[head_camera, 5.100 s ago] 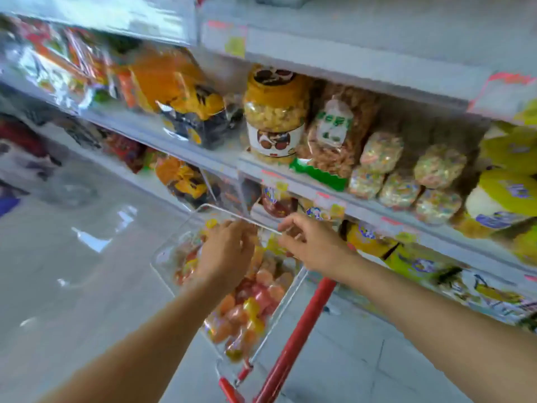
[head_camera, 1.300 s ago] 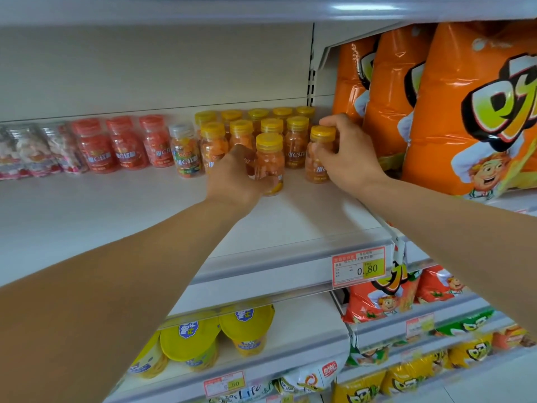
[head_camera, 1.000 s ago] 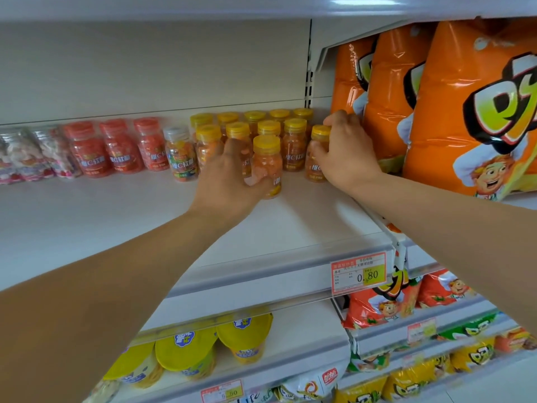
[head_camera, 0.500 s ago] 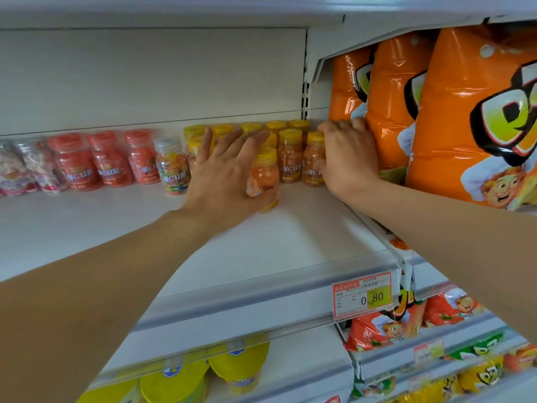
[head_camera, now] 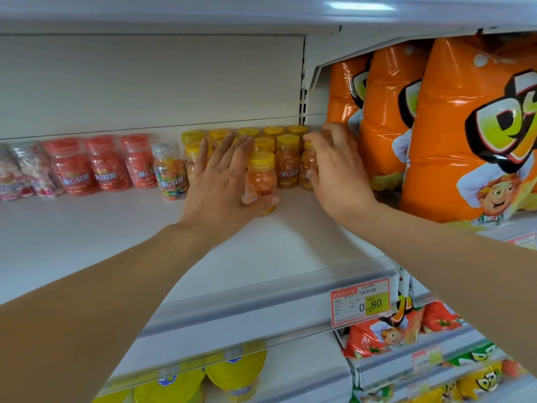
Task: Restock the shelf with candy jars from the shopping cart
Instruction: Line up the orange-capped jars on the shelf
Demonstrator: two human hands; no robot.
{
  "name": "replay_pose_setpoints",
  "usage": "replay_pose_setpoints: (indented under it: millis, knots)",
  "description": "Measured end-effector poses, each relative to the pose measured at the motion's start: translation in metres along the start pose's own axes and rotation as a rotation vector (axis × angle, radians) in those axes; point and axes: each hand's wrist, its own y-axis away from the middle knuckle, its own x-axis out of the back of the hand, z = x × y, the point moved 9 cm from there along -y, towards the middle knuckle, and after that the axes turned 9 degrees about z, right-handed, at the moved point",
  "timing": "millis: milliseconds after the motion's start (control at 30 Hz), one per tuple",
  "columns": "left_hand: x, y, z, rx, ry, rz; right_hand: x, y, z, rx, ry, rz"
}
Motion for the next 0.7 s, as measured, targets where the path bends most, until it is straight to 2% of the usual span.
replay_pose_setpoints:
  millis: [133, 267, 333, 700]
  knots:
    - [-0.002, 0.006, -0.005, 0.036, -0.02, -0.01, 0.01, 0.02, -0.011, -0.015, -0.06, -0.016]
    - [-0.005, 0.009, -0.005, 0.042, -0.048, -0.027, -0.015, 0.033, -0.01, -0.133, -0.077, -0.283]
    - [-0.006, 0.009, -0.005, 0.046, -0.061, -0.034, -0.025, 0.035, -0.007, -0.163, -0.086, -0.36]
    - [-0.008, 0.008, -0.005, 0.057, -0.112, -0.071, -0.056, 0.036, 0.015, -0.242, -0.094, -0.537]
